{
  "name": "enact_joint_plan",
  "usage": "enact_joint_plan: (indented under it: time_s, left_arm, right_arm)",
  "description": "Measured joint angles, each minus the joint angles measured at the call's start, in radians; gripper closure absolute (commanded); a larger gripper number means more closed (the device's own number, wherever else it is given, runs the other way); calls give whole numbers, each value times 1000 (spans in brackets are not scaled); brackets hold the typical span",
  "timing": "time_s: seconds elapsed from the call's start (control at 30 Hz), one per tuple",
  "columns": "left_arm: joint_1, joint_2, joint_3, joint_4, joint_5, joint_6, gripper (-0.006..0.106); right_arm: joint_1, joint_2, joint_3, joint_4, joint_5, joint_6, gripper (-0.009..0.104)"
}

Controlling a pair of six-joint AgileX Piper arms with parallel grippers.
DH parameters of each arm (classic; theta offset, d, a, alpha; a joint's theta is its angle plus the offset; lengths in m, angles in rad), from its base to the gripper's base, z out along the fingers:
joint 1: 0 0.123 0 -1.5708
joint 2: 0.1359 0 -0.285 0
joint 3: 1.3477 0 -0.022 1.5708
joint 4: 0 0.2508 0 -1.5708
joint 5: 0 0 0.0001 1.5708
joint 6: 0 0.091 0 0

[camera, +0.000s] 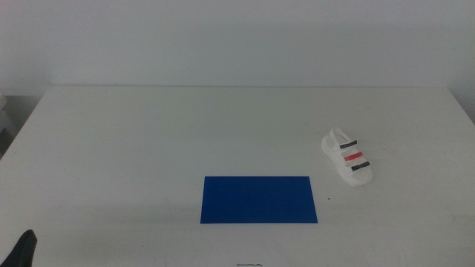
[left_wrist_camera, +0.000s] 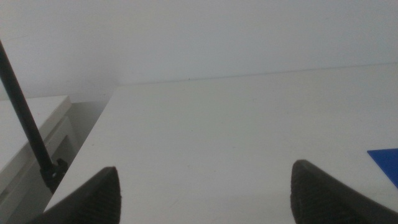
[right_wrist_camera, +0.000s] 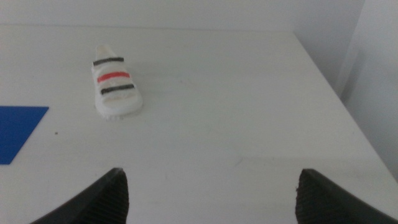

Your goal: Use one arm to grab the shoe from the table and place it on the mat.

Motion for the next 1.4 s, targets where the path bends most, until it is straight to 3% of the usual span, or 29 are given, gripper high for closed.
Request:
enact_joint_plan:
  time_s: [0.23, 0.5, 0.87, 1.2, 1.4]
  left_arm:
    - [0, 0, 0, 0, 0, 0, 7]
    - [0, 0, 0, 0, 0, 0, 7]
    - [0, 0, 0, 0, 0, 0, 7]
    - [0, 0, 0, 0, 0, 0, 7]
    - [0, 0, 0, 0, 0, 0, 7]
  right_arm:
    - [0, 30, -141, 42, 100, 0, 3]
    - [0, 238, -367, 53, 141, 0, 3]
    - [5, 713, -699, 102, 328, -7, 3]
    - [180, 1193, -1075, 105, 568, -5, 3]
    - [198, 1484, -1295, 107, 619, -91, 3]
